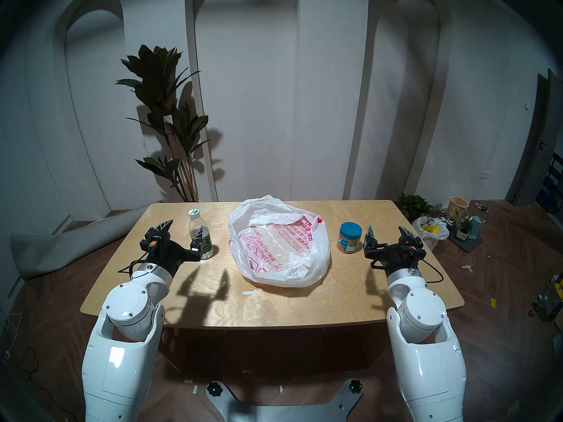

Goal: Bag the groceries: heavy items first, fragile items on top

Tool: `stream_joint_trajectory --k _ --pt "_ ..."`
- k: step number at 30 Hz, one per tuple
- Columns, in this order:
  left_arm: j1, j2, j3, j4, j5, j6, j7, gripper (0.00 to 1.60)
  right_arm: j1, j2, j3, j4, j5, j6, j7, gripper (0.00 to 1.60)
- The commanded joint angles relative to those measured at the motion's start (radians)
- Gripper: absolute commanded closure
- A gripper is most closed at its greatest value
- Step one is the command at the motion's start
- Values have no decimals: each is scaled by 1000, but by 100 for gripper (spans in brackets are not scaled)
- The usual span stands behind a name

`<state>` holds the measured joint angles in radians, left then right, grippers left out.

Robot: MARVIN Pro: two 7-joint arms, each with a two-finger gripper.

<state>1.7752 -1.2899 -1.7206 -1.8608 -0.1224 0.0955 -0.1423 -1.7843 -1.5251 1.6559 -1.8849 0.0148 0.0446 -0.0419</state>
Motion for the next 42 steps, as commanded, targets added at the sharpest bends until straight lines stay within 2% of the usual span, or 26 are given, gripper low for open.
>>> stream_joint_trajectory --k 1,5,6,7,8,15,19,21,22,24,28,30,32,33,42 --pt "-111 56 -4 66 -26 -6 6 0 7 -1 1 -18 0 -5 -2 0" --pt "-146 68 5 93 -44 -6 7 0 7 -1 1 -17 0 -5 -1 0" --pt "-177 62 9 115 -54 -2 5 0 7 -1 1 -17 0 -5 -1 0" --pt "-146 71 8 95 -65 -9 9 0 7 -1 1 -17 0 -5 0 0" --pt "-177 69 14 115 -68 -4 6 0 7 -1 1 -16 0 -5 0 0" --pt "-234 63 41 142 -126 0 2 0 8 -1 1 -16 0 -5 1 0" --pt "-266 68 64 175 -151 -1 -1 0 7 -1 1 -17 0 -5 1 0" --pt "-309 66 76 218 -158 3 -6 0 7 -1 1 -18 0 -5 0 0" --pt "-289 73 75 209 -165 -3 -4 0 7 -1 1 -18 0 -5 1 0" --pt "-326 73 86 248 -168 -1 -11 0 7 -1 1 -18 0 -5 1 0" --pt "-349 80 101 287 -175 -4 -18 0 7 -1 1 -17 0 -5 1 0" --pt "-392 79 113 333 -175 -2 -24 0 7 -1 1 -17 0 -5 1 0" --pt "-385 84 113 333 -180 -7 -25 0 7 -1 1 -17 0 -5 0 0" --pt "-409 85 117 355 -180 -5 -29 0 7 -1 1 -17 0 -5 0 0" --pt "-469 96 125 444 -187 -18 -37 0 7 -1 1 -17 0 -5 0 0"
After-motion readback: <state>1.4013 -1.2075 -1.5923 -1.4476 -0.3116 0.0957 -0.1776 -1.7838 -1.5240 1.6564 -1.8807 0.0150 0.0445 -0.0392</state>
